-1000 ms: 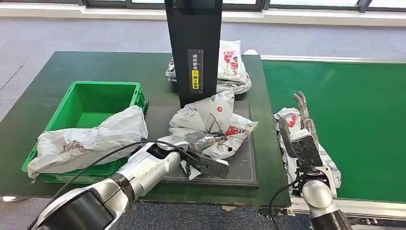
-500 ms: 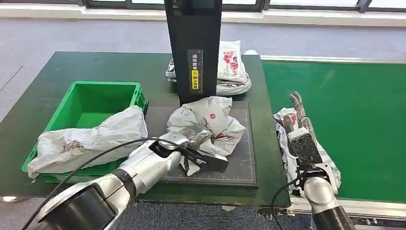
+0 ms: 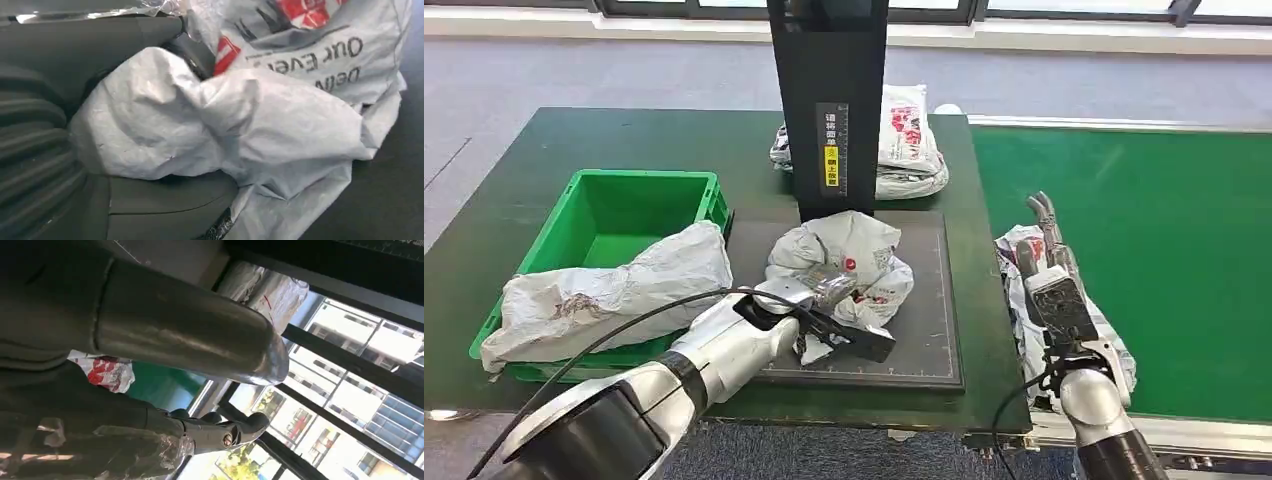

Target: Moved the parcel from conveyor to table for the left to box.

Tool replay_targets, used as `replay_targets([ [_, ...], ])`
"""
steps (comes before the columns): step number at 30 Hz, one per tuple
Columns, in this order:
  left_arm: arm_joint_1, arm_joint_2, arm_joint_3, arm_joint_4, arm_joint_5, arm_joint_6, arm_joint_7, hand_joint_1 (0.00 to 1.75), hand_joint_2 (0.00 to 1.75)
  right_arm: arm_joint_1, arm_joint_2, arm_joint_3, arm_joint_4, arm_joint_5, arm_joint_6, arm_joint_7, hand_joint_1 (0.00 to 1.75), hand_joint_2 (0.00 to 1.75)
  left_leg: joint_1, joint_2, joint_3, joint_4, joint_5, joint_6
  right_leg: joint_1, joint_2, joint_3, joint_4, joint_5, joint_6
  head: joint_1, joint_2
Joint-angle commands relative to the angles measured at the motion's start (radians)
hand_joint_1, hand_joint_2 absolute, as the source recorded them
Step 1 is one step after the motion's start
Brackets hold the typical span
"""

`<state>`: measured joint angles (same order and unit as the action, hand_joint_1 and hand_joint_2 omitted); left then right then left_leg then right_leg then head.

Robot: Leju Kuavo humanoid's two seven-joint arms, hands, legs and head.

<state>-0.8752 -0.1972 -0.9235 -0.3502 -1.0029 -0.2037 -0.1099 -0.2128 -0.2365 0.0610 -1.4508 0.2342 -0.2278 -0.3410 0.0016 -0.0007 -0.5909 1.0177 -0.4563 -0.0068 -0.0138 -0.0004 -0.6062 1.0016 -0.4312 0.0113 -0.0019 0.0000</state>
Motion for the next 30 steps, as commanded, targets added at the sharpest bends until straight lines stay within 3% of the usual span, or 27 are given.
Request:
replay_targets([
  [1,-0.018,0.03,-0.051,0.053,-0.003,0.012,0.014,1.75,1.75,-0.041,0.018,-0.03,0.067,-0.004,0.008,-0.001,0.0,0.0,0.0,0.002,0.001,-0.001,0.0,0.0,0.0,0.002,0.001,-0.001,0.001,-0.001,0.0,0.0],
  [5,-0.017,0.029,-0.051,0.051,-0.008,0.024,0.027,1.75,1.75,-0.036,0.018,-0.031,0.06,-0.003,0.009,-0.002,0.0,0.0,0.0,0.002,0.001,-0.001,0.0,0.0,0.001,0.002,0.001,-0.001,0.001,-0.001,0.0,0.0],
  [7,-0.015,0.038,-0.038,0.041,-0.044,0.135,0.127,1.75,1.75,-0.015,0.017,-0.039,0.034,0.0,0.015,0.0,0.0,0.0,0.0,0.002,0.001,-0.001,0.0,0.0,0.0,0.002,0.001,-0.001,0.001,-0.001,0.0,0.0],
  [11,-0.03,0.089,-0.065,-0.031,-0.214,0.496,0.382,1.75,1.75,0.012,0.013,-0.05,0.005,0.006,0.03,0.012,0.0,0.0,0.001,0.001,0.001,-0.002,0.0,-0.001,0.001,0.001,0.001,-0.002,0.001,-0.001,0.0,0.0],
  [17,-0.013,0.177,0.045,-0.224,-0.568,0.699,0.544,1.75,1.75,-0.021,0.027,-0.03,0.055,0.005,0.027,0.016,0.0,0.0,0.001,0.003,0.001,-0.001,0.0,-0.001,0.001,0.002,0.0,-0.001,0.001,-0.001,0.0,0.0],
  [18,-0.048,0.424,0.19,-0.489,-0.568,0.902,0.808,1.75,1.75,0.087,0.0,-0.06,-0.02,0.035,-0.048,0.131,0.0,0.0,0.001,0.004,0.001,-0.002,0.0,-0.001,0.001,0.004,0.0,-0.002,0.001,-0.002,0.0,0.0],
  [19,-0.065,0.431,0.294,-0.717,-0.542,0.902,0.724,1.75,1.75,0.197,-0.026,-0.099,-0.087,0.018,-0.055,0.13,0.0,1.75,0.001,0.004,0.0,-0.001,0.0,-0.001,0.001,0.004,-0.001,0.0,0.001,-0.001,0.0,0.0],
  [20,-0.097,0.453,0.486,-0.796,-0.429,0.818,0.511,1.75,1.75,0.277,-0.013,-0.153,-0.126,0.004,-0.042,0.096,0.0,1.75,0.002,0.005,-0.001,0.0,0.0,-0.002,0.002,0.005,-0.003,0.001,0.001,-0.002,0.0,0.0],
  [22,-0.099,0.449,0.53,-0.809,-0.414,0.802,0.469,1.75,1.75,0.291,-0.004,-0.164,-0.137,0.01,-0.04,0.09,0.0,1.75,0.004,-0.006,-0.006,0.003,-0.001,-0.003,0.004,-0.006,-0.004,0.004,-0.003,-0.003,0.0,0.0],
  [23,-0.095,0.419,0.655,-0.832,-0.422,0.773,0.364,1.75,1.75,0.316,0.024,-0.187,-0.155,0.036,-0.031,0.081,0.0,1.75,0.005,-0.01,-0.008,0.006,0.0,-0.002,0.005,-0.01,-0.006,0.005,-0.004,-0.002,0.0,0.0],
  [24,-0.084,0.383,0.739,-0.83,-0.439,0.786,0.314,1.75,1.75,0.32,0.048,-0.205,-0.166,0.062,-0.021,0.085,0.0,1.75,0.005,-0.001,-0.009,0.003,0.001,-0.002,0.005,-0.002,-0.009,0.003,-0.001,-0.002,0.0,0.0],
  [27,-0.065,0.361,0.813,-0.809,-0.454,0.809,0.271,1.75,1.75,0.334,0.076,-0.224,-0.207,0.109,-0.012,0.109,0.0,1.75,0.003,0.005,-0.006,-0.001,-0.001,-0.003,0.003,0.005,-0.01,0.002,0.0,-0.002,-0.001,0.0],
  [30,-0.055,0.344,0.835,-0.792,-0.481,0.828,0.283,1.75,1.75,0.339,0.086,-0.237,-0.216,0.137,0.012,0.125,0.0,1.75,0.003,0.001,-0.004,-0.002,-0.001,-0.002,0.003,0.001,-0.006,0.001,-0.003,-0.003,0.0,0.0],
])
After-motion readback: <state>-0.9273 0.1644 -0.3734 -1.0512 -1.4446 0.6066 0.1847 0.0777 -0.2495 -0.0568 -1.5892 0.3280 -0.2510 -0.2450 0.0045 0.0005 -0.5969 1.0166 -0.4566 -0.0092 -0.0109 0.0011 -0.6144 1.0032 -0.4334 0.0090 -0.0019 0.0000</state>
